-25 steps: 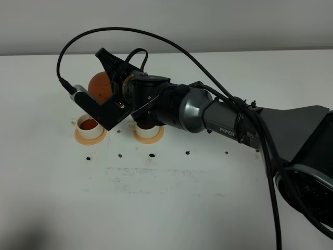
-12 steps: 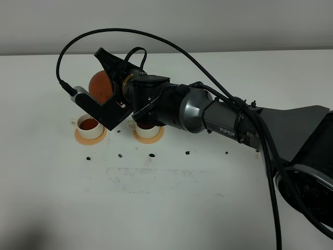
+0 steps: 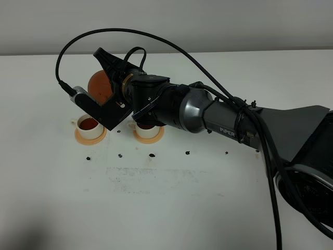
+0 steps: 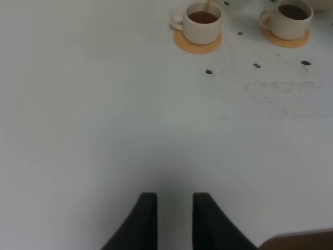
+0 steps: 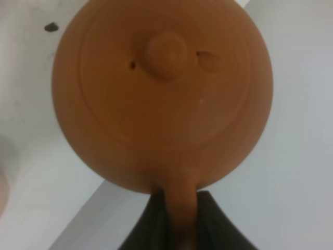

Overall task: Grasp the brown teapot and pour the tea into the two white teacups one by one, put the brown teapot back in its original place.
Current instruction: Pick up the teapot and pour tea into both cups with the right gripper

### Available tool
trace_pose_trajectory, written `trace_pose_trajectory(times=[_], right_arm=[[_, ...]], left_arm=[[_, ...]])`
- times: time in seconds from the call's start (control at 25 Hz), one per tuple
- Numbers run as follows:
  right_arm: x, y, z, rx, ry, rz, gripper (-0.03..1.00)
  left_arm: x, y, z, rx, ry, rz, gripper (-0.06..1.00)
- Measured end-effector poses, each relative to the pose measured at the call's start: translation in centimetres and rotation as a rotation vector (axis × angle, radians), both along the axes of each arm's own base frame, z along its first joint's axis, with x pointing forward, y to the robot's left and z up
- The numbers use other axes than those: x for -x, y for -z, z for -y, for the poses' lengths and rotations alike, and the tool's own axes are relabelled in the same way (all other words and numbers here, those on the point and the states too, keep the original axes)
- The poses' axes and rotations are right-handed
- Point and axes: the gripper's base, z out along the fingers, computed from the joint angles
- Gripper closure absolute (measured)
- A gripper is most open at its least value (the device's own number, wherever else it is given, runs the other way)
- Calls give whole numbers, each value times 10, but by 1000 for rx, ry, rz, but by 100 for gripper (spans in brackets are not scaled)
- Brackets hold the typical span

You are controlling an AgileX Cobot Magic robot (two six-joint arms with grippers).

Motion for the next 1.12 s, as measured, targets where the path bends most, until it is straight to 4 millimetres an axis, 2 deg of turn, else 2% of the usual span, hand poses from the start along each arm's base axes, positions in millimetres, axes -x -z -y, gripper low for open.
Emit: trace_pose_trajectory(times=[0.72,1.12], right_arm=[[-1,-1,0,28,-17,21,89],[3,4,-2,-84,34,-81,89]], left_arm=[[0,0,0,0,0,0,78],[0,0,0,-1,0,0,78]])
